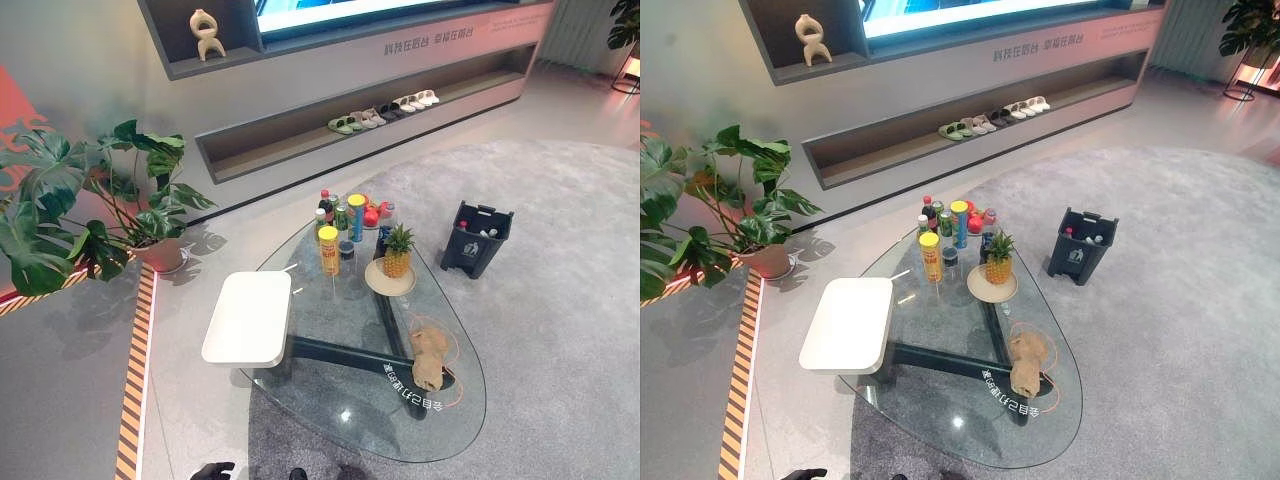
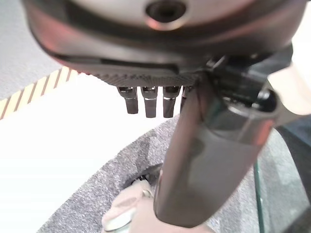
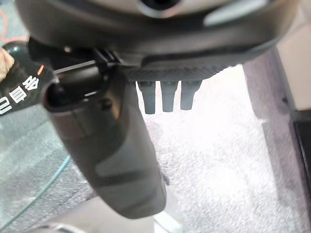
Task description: Wipe the table with a cloth and put it in the basket.
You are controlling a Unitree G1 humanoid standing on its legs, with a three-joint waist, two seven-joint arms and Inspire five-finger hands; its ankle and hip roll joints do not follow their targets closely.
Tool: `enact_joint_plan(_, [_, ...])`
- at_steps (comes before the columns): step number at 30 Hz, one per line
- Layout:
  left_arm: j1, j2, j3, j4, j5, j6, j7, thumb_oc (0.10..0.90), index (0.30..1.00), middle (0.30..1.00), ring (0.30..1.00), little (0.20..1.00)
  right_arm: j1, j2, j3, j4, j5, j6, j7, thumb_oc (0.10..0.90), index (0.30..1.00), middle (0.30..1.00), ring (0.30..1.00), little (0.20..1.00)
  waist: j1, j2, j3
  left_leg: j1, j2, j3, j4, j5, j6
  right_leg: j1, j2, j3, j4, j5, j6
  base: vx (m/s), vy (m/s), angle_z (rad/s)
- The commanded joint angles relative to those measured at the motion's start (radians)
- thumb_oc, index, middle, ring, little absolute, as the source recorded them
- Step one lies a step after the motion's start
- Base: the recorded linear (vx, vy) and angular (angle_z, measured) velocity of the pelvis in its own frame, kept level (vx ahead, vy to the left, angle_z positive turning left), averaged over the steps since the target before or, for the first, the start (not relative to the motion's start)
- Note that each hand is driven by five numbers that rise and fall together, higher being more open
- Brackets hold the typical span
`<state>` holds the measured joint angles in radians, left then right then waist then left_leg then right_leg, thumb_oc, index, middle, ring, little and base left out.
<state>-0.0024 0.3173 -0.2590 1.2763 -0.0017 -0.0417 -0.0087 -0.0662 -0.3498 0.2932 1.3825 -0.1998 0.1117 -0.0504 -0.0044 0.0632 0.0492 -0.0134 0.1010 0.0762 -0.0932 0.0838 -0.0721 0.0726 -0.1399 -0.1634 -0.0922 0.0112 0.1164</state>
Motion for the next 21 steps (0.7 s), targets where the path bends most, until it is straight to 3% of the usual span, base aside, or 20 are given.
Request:
enact_joint_plan(1, [-0.116, 0.060, 0.031, 0.033, -0.062, 0.013, 0.047, 0.800, 0.900, 0.900, 0.900, 0.900, -0.086, -0.048, 0.026, 0.024, -0.060, 0.034, -0.040, 0.800, 0.900, 0.900, 0.900, 0.900, 0.007, -0.029, 0.079, 0.012, 0.028, 0.038, 0.006, -0.084, -0.033, -0.062, -0.049, -0.022, 0.005, 0.015, 0.039, -0.06, 0.006, -0.03])
enact_joint_plan(9, [-0.193, 0.083, 0.030, 0.018, -0.138, -0.032, 0.093, 0.800, 0.900, 0.900, 0.900, 0.900, -0.144, -0.049, 0.094, 0.005, -0.078, 0.065, -0.053, 0.800, 0.900, 0.900, 0.900, 0.900, 0.000, -0.025, 0.176, -0.103, 0.004, 0.011, 0.006, -0.055, -0.018, -0.194, -0.033, 0.024, 0.005, 0.054, 0.028, -0.11, 0.003, -0.01])
enact_joint_plan(10, [-0.241, 0.091, 0.023, 0.007, -0.229, -0.053, 0.089, 0.800, 0.900, 0.900, 0.900, 0.900, -0.179, -0.060, 0.112, 0.001, -0.058, 0.068, -0.064, 0.800, 0.900, 0.900, 0.900, 0.900, -0.003, -0.022, 0.214, -0.137, -0.001, 0.006, 0.006, -0.047, -0.014, -0.234, -0.028, 0.031, 0.005, 0.065, 0.019, -0.14, 0.017, -0.02])
enact_joint_plan(15, [-0.370, 0.129, 0.017, -0.012, -0.369, -0.094, 0.090, 0.800, 0.900, 0.900, 0.900, 0.900, -0.270, -0.087, 0.122, -0.027, 0.008, 0.063, -0.110, 0.800, 0.900, 0.900, 0.900, 0.900, -0.010, -0.028, 0.319, -0.236, -0.014, -0.016, 0.006, -0.014, -0.007, -0.322, -0.014, 0.056, 0.018, 0.082, 0.000, -0.17, -0.017, -0.03])
enact_joint_plan(19, [-0.443, 0.149, 0.024, -0.033, -0.509, -0.103, 0.094, 0.800, 0.900, 0.900, 0.900, 0.900, -0.341, -0.107, 0.121, -0.049, 0.065, 0.061, -0.142, 0.800, 0.900, 0.900, 0.900, 0.900, -0.010, -0.029, 0.384, -0.313, -0.023, -0.028, 0.025, 0.012, -0.004, -0.424, -0.014, 0.072, 0.103, 0.066, -0.006, -0.14, -0.013, -0.06])
enact_joint_plan(21, [-0.472, 0.151, 0.036, -0.051, -0.555, -0.121, 0.094, 0.800, 0.900, 0.900, 0.900, 0.900, -0.381, -0.121, 0.111, -0.050, 0.094, 0.064, -0.149, 0.800, 0.900, 0.900, 0.900, 0.900, -0.007, -0.028, 0.417, -0.386, -0.033, -0.031, 0.094, 0.006, -0.003, -0.495, -0.023, 0.068, 0.173, 0.053, -0.007, -0.17, -0.018, -0.03])
